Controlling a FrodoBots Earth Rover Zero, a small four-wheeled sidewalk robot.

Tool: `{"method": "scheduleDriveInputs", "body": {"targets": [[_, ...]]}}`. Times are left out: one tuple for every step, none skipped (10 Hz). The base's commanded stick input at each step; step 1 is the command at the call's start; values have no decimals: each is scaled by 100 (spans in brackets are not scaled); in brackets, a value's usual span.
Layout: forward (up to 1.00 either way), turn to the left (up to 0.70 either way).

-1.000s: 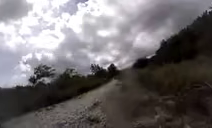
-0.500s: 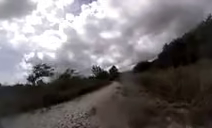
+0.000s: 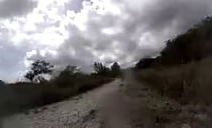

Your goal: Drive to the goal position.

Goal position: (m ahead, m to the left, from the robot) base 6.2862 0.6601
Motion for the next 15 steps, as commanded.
{"method": "scheduleDriveInputs", "body": {"targets": [[63, 1], [63, 1], [63, 1], [63, 1], [63, 1], [63, 1], [63, 1], [63, 2], [63, 13], [63, 16], [63, 16], [63, 10], [63, 5], [63, 2], [63, 1]]}}
